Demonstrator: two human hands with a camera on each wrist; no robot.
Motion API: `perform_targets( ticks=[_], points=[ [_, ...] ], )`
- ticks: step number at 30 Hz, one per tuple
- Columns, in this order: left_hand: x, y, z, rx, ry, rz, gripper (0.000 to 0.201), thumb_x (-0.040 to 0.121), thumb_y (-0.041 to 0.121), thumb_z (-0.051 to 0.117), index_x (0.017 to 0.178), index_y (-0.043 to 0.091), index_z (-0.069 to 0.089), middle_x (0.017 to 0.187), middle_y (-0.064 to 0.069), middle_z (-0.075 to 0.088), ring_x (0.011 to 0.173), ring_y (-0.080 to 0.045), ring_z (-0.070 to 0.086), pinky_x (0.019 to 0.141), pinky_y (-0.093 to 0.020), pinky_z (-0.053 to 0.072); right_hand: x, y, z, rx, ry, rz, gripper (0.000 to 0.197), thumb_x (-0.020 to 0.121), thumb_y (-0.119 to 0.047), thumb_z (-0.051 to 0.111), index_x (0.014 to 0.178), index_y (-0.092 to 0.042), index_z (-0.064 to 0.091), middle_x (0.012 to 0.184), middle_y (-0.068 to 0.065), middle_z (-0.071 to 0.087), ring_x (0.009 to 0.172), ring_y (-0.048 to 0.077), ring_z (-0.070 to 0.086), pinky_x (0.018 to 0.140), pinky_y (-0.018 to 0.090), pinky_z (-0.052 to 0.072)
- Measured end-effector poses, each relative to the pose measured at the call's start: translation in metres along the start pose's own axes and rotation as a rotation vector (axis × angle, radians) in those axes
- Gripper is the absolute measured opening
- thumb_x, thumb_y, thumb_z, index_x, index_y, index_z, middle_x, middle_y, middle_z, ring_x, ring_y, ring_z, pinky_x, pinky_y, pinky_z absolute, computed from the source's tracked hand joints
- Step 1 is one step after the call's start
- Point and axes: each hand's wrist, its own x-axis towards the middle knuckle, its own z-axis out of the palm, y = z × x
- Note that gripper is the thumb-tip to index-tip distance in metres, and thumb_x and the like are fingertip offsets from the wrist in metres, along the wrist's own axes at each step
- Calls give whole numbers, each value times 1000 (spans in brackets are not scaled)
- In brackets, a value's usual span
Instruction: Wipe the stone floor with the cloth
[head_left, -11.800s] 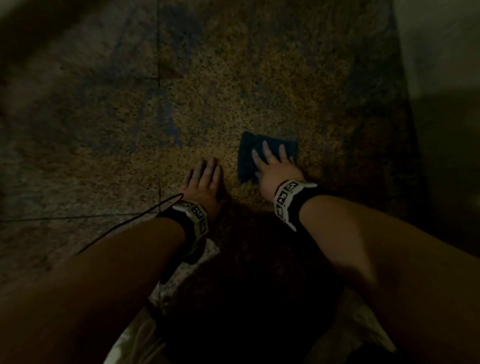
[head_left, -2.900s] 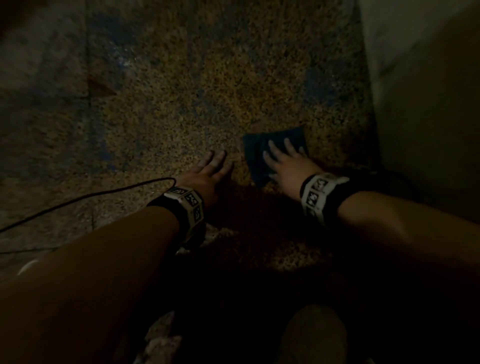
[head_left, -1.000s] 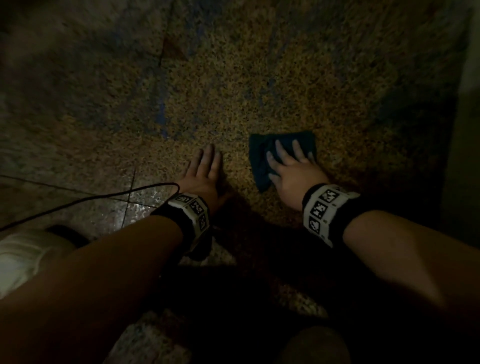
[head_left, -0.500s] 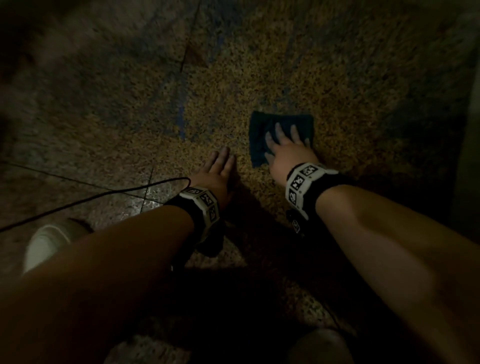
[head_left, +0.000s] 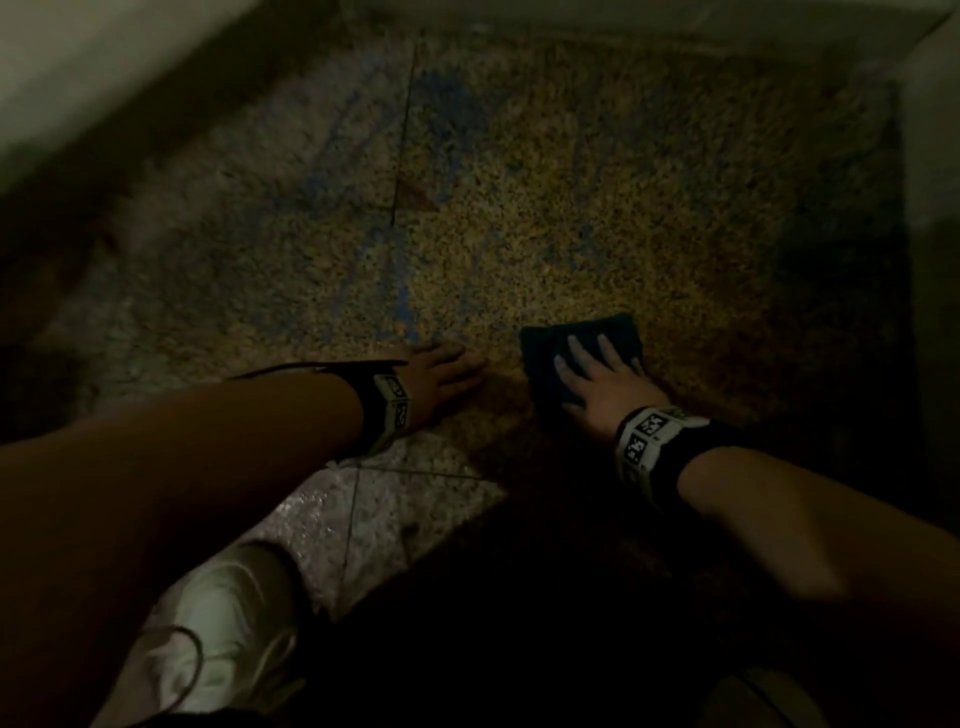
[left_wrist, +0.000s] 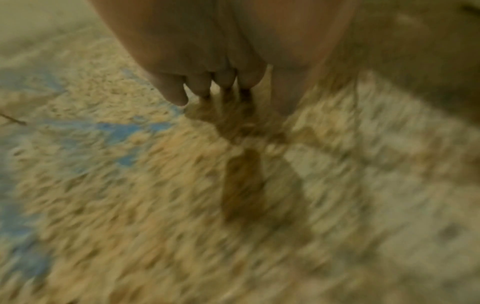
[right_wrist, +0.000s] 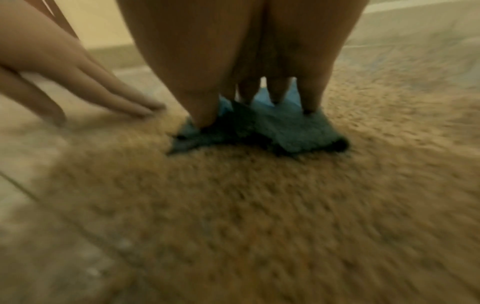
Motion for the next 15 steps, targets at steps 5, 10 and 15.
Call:
perform_targets(
  ticks=[5, 10, 15],
  points=[
    [5, -16, 21, -112, 48, 62, 69, 102, 22, 31, 147, 27, -20, 153, 5, -30, 144, -20, -21, 118, -43, 9, 6, -14, 1, 34, 71, 69, 58, 103, -42, 22, 151, -33, -10, 156, -6, -25, 145, 26, -19, 117, 48, 1],
    [2, -24, 38, -129, 100, 15, 71, 100, 28, 34, 148, 28, -20, 154, 4, -29, 144, -21, -20, 118, -36, -4, 37, -52, -37, 137, 124, 124, 56, 104, -38, 22, 151, -32, -7, 157, -6, -21, 145, 29, -16, 117, 52, 5],
    [0, -37, 45, -161, 139, 38, 67, 102, 27, 29, 148, 27, -20, 154, 6, -28, 143, -18, -21, 116, -31, -4, 42, -67, -35, 201, 189, 165, 55, 104, -36, 24, 152, -31, -2, 159, -6, -17, 146, 28, -13, 116, 52, 5]
  ],
)
